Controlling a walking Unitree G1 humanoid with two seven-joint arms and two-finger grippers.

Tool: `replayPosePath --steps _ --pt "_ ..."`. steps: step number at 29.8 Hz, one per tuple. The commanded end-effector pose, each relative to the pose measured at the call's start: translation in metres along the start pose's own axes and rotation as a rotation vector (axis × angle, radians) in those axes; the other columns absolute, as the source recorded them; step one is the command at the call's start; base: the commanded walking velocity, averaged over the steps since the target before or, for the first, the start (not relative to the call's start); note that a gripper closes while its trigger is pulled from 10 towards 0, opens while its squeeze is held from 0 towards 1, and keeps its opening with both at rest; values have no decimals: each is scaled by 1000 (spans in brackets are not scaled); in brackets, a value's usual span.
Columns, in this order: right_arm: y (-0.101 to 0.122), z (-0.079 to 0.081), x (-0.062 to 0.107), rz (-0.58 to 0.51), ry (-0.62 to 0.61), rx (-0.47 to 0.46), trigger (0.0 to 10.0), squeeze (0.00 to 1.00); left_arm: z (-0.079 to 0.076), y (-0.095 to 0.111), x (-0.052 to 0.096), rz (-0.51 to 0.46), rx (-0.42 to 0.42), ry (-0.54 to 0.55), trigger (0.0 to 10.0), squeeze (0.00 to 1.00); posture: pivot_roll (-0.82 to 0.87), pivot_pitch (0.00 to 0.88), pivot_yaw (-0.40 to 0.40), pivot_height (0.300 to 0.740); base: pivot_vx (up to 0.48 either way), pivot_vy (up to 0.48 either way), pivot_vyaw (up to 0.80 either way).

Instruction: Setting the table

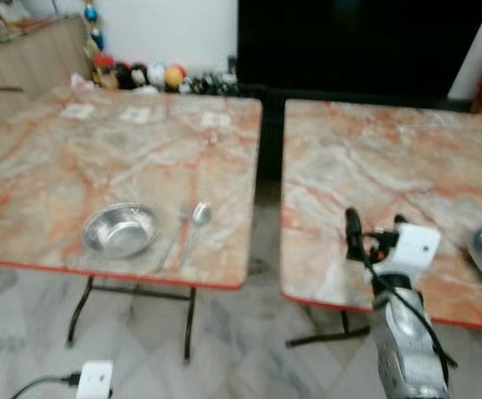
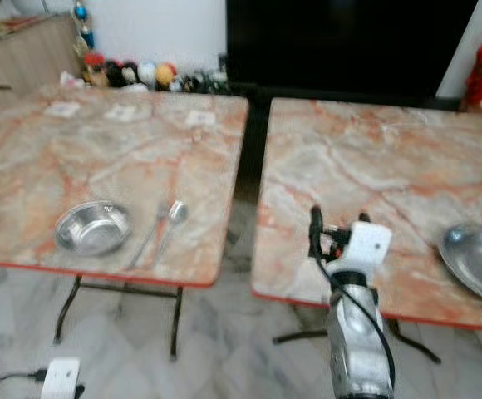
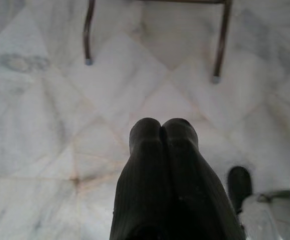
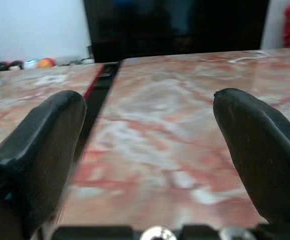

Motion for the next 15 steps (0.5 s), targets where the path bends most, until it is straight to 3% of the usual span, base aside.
replayPosePath --steps 1,15 --pt "-2 -8 2 -1 -11 31 10000 0 -3 -2 0 4 11 -2 10000 0 -22 0 -4 740 0 480 0" --pt "0 2 3 -20 38 53 10000 0 -3 -5 2 11 -3 -9 10000 0 -16 0 -1 740 0 480 0"
Point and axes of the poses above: a point about 5 cm out from each wrist's last joint towards the gripper, its own x axis pointing back from the gripper into the wrist, its own y axis along the axis of the wrist's last joint, z = x × y, the point moved 1 cm from there along -x, pointing out of the wrist towards the gripper, and after that the axes turned 15 degrees about x, right-handed, at the moved point
